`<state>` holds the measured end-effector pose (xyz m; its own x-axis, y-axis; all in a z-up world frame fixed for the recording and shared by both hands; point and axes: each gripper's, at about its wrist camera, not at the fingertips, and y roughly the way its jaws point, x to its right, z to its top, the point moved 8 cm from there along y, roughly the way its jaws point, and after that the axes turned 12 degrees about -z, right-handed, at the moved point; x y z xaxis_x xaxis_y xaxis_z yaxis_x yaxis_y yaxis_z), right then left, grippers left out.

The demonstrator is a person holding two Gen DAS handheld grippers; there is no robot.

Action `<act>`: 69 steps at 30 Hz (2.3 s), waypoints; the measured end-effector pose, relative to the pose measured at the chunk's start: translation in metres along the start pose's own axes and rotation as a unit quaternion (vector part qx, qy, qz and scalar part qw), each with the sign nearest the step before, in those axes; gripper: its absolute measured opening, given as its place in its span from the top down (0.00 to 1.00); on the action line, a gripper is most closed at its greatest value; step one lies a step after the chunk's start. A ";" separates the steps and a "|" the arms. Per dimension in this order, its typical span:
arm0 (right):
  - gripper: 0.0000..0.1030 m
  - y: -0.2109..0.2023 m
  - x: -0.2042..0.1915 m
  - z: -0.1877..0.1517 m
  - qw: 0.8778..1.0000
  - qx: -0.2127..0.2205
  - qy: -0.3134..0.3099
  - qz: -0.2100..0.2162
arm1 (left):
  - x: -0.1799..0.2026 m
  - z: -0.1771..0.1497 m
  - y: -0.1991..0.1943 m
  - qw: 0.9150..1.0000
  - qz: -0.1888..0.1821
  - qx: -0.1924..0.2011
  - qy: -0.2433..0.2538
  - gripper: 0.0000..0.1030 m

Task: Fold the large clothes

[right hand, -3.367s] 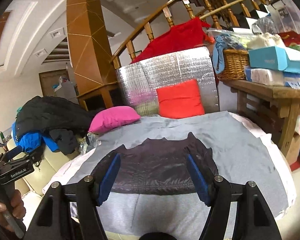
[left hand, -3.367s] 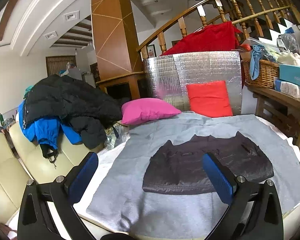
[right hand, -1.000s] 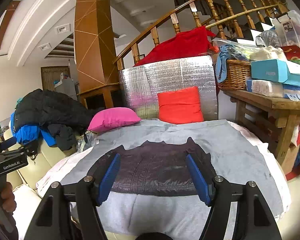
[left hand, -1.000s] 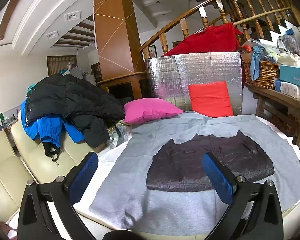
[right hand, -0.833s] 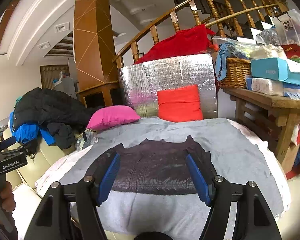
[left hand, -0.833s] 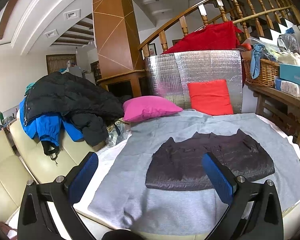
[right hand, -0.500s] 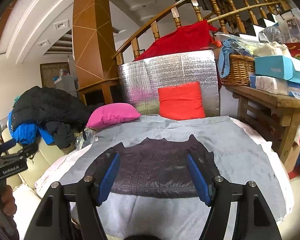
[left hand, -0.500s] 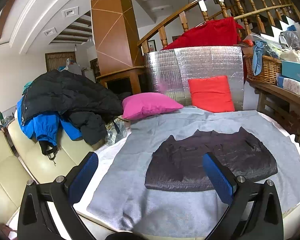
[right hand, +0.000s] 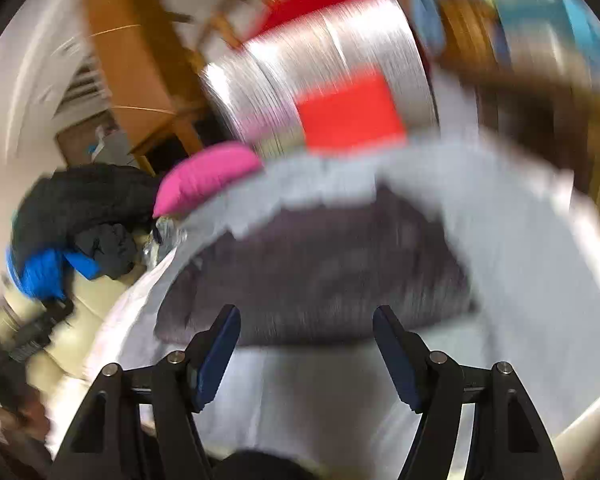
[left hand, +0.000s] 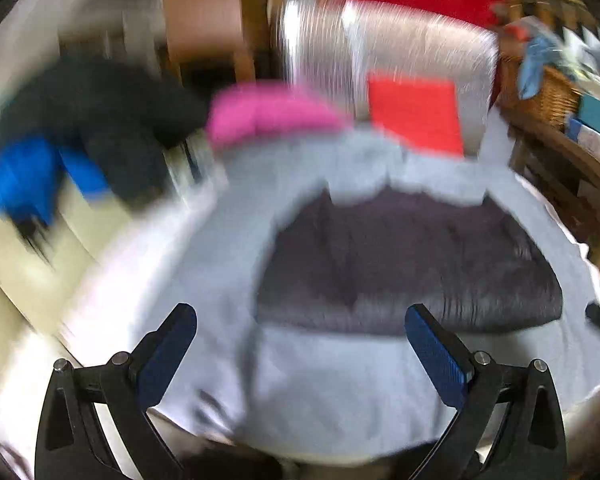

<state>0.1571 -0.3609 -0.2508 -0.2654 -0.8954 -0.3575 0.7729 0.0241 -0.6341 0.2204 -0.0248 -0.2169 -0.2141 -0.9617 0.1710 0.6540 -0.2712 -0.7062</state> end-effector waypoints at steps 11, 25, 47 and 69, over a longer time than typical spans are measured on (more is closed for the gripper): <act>0.27 0.151 0.101 -0.013 0.944 -0.140 0.286 0.085 | -0.074 -0.015 0.135 0.973 -0.050 -0.109 -0.195 0.00; 0.39 0.178 0.111 0.013 0.954 -0.083 0.285 0.030 | -0.087 0.000 0.164 0.950 -0.120 -0.079 -0.278 0.30; 0.45 0.158 0.108 0.019 0.962 -0.098 0.256 -0.013 | -0.083 0.002 0.158 0.957 -0.153 -0.046 -0.243 0.55; 0.26 0.118 0.146 0.004 0.962 -0.068 0.264 -0.008 | -0.098 -0.017 0.170 0.921 -0.189 -0.077 -0.331 0.23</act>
<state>0.2120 -0.4903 -0.3745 -0.5597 -0.5461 -0.6233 0.6938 0.1026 -0.7129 0.3402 0.0241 -0.3656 0.1175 -0.6271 0.7700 0.5013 -0.6319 -0.5911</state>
